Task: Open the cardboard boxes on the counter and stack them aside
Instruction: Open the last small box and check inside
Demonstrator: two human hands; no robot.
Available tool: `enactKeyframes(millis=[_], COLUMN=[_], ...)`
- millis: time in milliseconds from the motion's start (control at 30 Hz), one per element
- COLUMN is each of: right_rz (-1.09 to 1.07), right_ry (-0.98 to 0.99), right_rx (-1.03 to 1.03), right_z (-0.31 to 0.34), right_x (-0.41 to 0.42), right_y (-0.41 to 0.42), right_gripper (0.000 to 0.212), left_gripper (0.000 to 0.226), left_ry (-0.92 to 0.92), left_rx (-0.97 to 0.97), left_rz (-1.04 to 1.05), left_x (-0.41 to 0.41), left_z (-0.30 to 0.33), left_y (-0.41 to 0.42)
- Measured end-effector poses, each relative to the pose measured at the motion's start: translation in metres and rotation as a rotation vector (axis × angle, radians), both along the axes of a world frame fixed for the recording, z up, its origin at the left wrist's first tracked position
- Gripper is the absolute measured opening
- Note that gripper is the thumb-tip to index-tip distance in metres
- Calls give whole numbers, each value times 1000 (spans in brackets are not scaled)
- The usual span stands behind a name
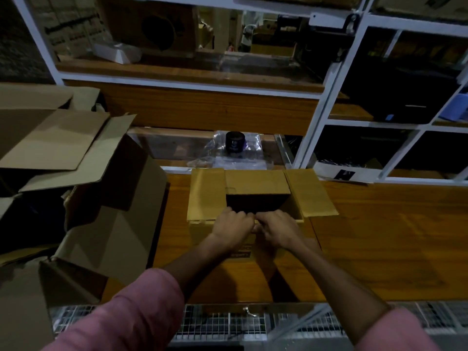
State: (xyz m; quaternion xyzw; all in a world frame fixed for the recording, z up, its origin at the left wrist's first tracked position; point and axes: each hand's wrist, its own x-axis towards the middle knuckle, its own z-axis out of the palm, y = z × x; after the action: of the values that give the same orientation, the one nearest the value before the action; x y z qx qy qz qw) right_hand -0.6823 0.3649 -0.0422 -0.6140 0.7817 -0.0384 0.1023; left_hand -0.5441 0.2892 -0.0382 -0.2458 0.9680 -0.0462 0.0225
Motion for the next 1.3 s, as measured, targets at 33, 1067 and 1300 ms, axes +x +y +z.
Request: enactKeyframes(millis=[33, 1067, 1300], right_rz=[10, 38, -30], right_ry=[41, 7, 20], right_rx=[-29, 133, 192], right_z=[-2, 3, 1], right_x=[2, -17, -9], right_y=[2, -2, -14], right_gripper=[11, 14, 30], left_gripper=[21, 14, 29], left_ry=[6, -204, -297], left_rx=[-10, -196, -241], left_rz=[21, 40, 159], left_x=[-2, -1, -10], left_z=[0, 4, 25], left_y=[0, 0, 1])
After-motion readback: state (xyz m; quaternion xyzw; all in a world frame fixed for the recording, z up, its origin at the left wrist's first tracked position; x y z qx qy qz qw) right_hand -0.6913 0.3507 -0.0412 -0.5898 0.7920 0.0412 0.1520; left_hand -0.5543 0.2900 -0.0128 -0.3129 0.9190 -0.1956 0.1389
